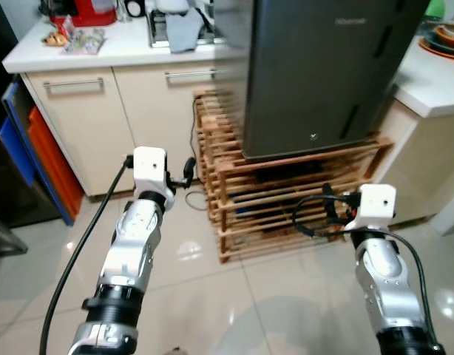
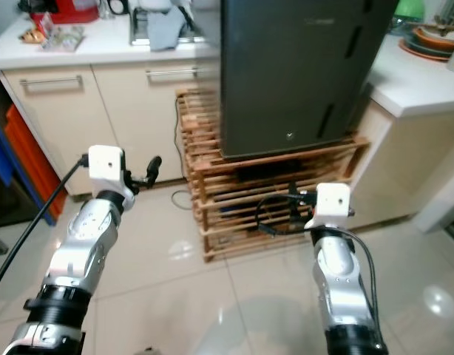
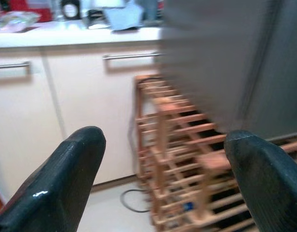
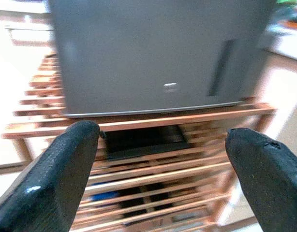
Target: Restocking fridge
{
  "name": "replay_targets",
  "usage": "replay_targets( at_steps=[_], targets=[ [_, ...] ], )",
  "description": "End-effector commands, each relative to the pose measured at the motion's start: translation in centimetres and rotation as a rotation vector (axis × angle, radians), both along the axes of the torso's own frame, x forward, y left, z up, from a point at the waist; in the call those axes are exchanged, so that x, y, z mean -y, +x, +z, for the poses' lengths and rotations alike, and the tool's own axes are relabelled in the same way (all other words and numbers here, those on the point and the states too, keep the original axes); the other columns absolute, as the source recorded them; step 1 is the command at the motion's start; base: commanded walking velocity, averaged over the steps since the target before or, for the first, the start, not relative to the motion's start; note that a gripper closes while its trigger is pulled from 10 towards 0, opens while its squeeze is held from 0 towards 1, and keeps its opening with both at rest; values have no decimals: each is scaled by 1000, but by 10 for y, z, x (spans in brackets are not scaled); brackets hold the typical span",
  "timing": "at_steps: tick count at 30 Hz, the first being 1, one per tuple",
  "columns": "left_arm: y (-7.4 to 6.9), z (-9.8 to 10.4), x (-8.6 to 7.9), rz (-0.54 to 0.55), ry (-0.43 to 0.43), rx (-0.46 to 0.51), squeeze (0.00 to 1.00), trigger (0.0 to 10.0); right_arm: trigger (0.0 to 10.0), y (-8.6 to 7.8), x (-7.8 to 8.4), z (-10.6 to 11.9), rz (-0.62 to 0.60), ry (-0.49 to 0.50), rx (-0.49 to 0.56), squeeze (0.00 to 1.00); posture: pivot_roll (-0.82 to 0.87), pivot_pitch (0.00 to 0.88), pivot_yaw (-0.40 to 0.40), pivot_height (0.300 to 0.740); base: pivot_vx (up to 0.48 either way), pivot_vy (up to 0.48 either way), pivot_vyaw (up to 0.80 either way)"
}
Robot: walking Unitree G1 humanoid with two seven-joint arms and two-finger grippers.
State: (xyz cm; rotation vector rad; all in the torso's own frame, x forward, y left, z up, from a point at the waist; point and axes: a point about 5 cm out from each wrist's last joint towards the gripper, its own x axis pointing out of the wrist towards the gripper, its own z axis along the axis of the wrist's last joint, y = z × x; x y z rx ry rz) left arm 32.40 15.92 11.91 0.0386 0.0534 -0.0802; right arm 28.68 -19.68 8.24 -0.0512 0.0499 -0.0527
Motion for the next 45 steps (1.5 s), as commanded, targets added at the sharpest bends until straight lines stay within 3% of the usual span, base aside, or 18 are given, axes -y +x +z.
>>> replay_targets(
  at_steps=[1, 7, 23, 29, 45],
  targets=[
    [1, 1, 1, 4, -2, -2, 0, 10000, 10000, 0, 3, 1, -5, -11, 3, 0, -110, 0, 5, 740, 240, 416, 0],
    [1, 0, 2, 3, -4, -3, 0, 10000, 10000, -1, 3, 0, -6, -14, -2, 0, -111, 0, 5, 740, 0, 418, 0],
    [0, 3, 4, -31, 20, 31, 0, 10000, 10000, 5, 2, 2, -14, -15, 8, 0, -108, 0, 14, 740, 0, 450, -783],
    [-8, 8, 17, -107, 8, 77, 0, 10000, 10000, 6, -1, 3, -7, -14, 26, 0, -91, 0, 12, 740, 73, 0, 0],
    [0, 25, 11, -91, 9, 134, 0, 10000, 10000, 20, -21, 7, 35, -16, 43, 0, -85, 0, 24, 740, 462, 0, -31]
  ],
)
